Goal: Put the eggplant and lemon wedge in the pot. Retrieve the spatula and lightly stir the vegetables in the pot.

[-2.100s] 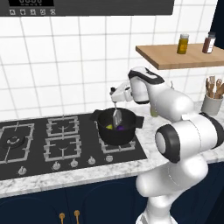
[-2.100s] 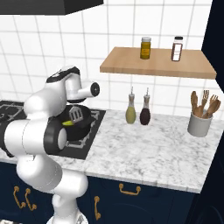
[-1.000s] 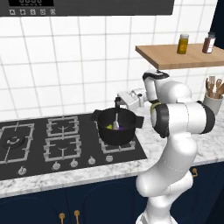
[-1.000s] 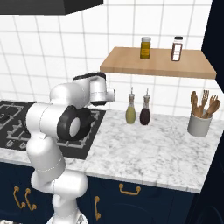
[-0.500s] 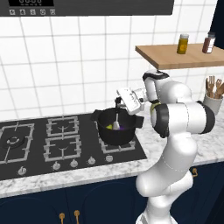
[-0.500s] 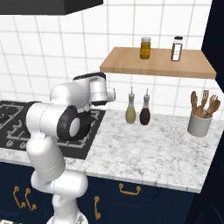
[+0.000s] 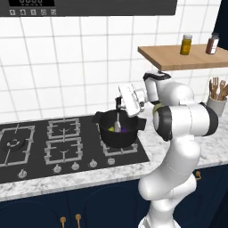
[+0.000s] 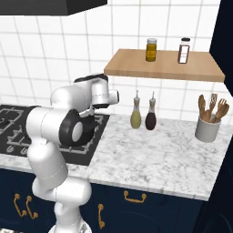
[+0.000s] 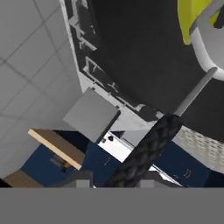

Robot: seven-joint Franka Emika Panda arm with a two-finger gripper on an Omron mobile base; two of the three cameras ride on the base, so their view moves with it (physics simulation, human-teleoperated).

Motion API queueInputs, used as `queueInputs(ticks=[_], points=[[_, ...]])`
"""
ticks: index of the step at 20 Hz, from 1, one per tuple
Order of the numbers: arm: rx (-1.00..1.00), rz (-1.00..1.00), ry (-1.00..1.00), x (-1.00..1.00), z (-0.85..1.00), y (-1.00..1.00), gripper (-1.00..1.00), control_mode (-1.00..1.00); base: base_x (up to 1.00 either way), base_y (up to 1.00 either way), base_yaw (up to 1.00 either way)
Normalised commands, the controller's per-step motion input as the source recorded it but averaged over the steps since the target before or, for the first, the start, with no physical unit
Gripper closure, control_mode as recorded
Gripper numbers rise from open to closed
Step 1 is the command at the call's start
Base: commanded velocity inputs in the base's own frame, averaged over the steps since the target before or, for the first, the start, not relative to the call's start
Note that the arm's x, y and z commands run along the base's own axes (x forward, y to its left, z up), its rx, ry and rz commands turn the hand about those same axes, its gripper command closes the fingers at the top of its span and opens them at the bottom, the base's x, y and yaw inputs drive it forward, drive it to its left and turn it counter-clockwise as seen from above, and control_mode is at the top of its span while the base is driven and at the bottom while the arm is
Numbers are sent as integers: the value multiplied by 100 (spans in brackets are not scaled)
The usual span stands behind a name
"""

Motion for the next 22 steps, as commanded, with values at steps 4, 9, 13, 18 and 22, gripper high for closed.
queueInputs(ticks=[4,9,13,18,22], points=[[-20,-27,1,0,0,-18,100,-100,0,0,0],[0,-22,21,0,0,-15,100,-100,0,0,0],[31,-1,36,-8,0,19,100,-100,0,0,0],[27,0,21,8,3,24,100,-100,0,0,0],[0,-2,1,12,0,-19,100,-100,0,0,0]])
